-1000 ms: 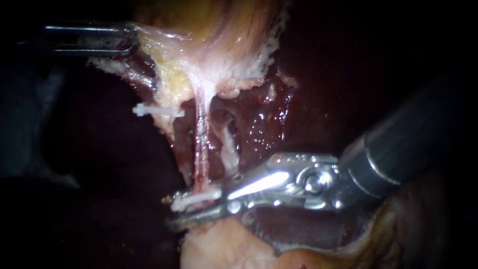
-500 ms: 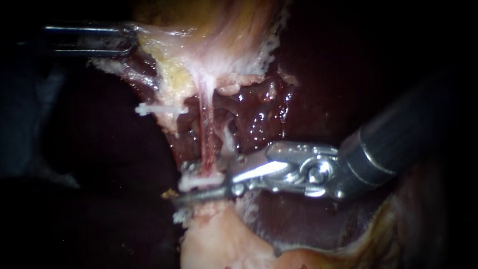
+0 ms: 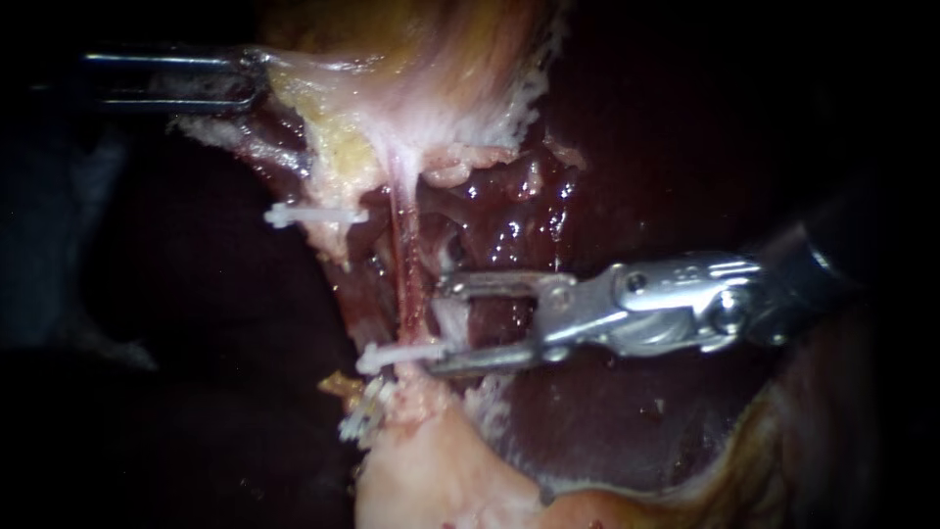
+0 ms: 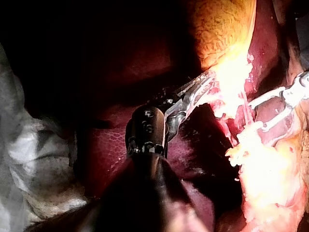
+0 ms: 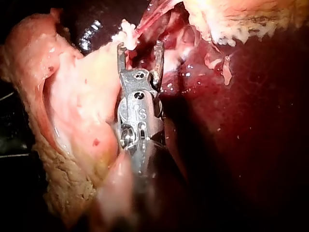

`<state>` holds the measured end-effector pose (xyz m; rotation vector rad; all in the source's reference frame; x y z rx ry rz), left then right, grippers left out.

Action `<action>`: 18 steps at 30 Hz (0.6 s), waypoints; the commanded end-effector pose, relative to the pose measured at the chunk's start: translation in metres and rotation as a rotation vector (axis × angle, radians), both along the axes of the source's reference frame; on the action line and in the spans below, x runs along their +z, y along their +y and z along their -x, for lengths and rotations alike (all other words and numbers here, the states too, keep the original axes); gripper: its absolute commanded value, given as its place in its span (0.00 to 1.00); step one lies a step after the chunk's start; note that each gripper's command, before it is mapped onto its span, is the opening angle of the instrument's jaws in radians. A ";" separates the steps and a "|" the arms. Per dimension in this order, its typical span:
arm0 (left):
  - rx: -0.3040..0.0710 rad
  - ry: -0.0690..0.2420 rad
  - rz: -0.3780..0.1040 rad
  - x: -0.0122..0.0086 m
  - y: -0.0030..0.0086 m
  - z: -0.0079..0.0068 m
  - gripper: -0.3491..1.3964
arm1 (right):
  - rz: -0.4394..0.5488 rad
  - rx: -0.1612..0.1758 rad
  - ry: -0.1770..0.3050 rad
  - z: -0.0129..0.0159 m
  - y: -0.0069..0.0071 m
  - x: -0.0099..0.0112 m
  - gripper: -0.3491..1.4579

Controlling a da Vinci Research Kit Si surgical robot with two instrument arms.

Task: Going back first clip right tube

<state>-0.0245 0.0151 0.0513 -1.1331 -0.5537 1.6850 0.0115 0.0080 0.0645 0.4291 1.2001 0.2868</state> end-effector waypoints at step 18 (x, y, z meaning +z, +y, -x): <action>0.000 -0.001 0.002 0.0003 -0.0002 0.0006 0.00 | 0.065 -0.070 -0.044 0.0062 0.0022 -0.0029 0.47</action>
